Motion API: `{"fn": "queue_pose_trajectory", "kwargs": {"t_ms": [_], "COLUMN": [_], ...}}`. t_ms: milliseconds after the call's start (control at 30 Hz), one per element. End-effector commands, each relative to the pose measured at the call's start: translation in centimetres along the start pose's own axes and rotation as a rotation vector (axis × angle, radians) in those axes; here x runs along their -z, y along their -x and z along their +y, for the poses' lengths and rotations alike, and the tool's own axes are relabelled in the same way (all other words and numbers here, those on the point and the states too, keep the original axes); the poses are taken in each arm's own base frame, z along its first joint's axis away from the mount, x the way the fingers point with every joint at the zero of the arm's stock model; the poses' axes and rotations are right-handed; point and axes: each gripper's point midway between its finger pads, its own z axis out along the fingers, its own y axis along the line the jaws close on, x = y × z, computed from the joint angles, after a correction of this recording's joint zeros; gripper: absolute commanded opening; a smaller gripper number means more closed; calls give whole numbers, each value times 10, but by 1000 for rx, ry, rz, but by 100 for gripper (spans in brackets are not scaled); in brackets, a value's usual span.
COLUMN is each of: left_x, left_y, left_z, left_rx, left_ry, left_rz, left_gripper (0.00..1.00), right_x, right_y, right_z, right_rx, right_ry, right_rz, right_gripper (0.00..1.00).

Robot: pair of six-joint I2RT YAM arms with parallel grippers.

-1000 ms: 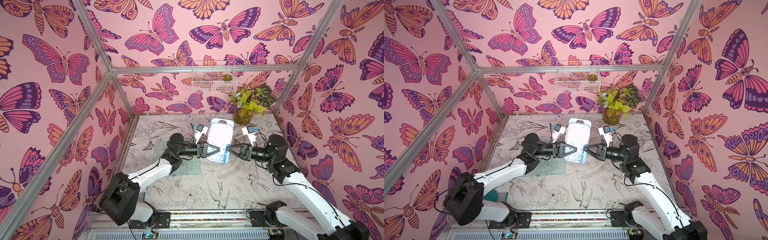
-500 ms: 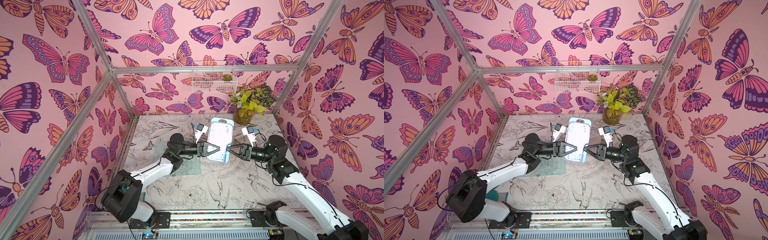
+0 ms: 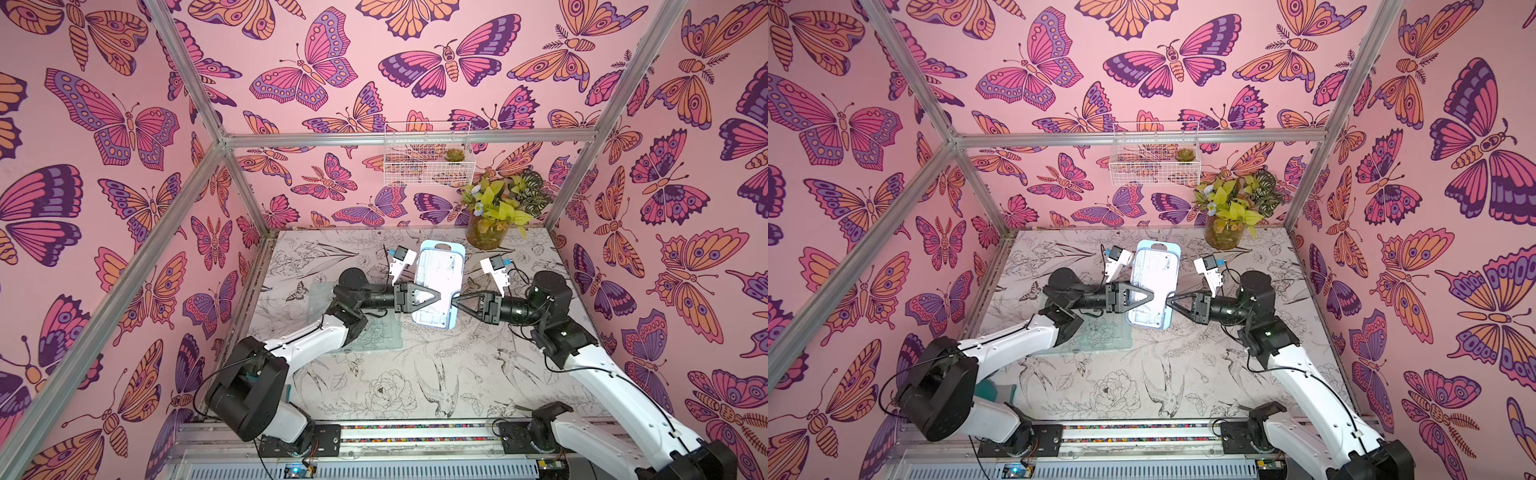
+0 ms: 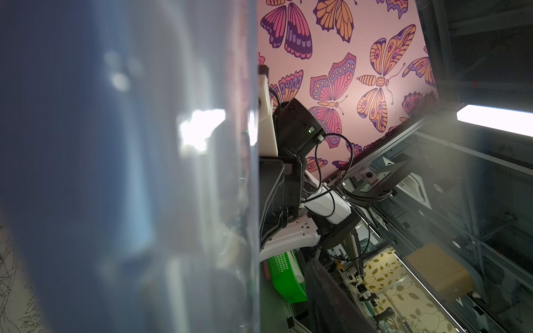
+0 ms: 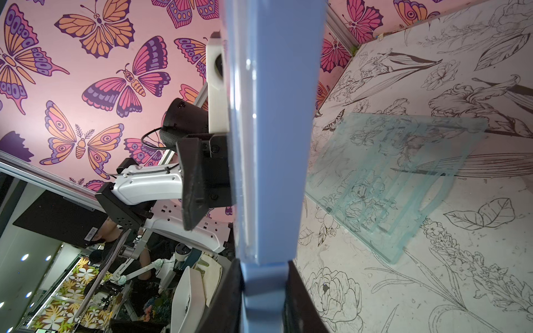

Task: Open the ruler set and take out the ruler
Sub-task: Open the ruler set bag at the center of the board.

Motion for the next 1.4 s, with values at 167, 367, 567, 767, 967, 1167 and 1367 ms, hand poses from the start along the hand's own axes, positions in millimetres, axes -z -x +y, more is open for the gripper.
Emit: {"fn": "queue_pose_trajectory", "kwargs": {"t_ms": [167, 367, 567, 767, 967, 1167, 1367], "left_x": [-1, 1, 4, 9, 16, 29, 36], "left_y": [5, 3, -3, -9, -12, -5, -2], "left_z": [-11, -3, 13, 31, 47, 55, 54], "left_rx": [-76, -65, -49, -34, -25, -27, -25], "left_ry": [-40, -26, 12, 70, 135, 192, 206], "left_rz": [-2, -2, 10, 17, 18, -25, -32], "left_gripper": [62, 62, 62, 62, 63, 63, 62], "right_x": [3, 6, 8, 10, 12, 12, 12], "right_y": [1, 3, 4, 5, 5, 4, 5], "right_z": [12, 18, 23, 25, 25, 21, 18], "right_rx": [28, 39, 47, 57, 53, 48, 42], "right_ry": [1, 5, 11, 4, 0, -10, -17], "right_rz": [2, -5, -7, -10, -12, -9, -10], "right_gripper": [0, 0, 0, 0, 0, 0, 0]}}
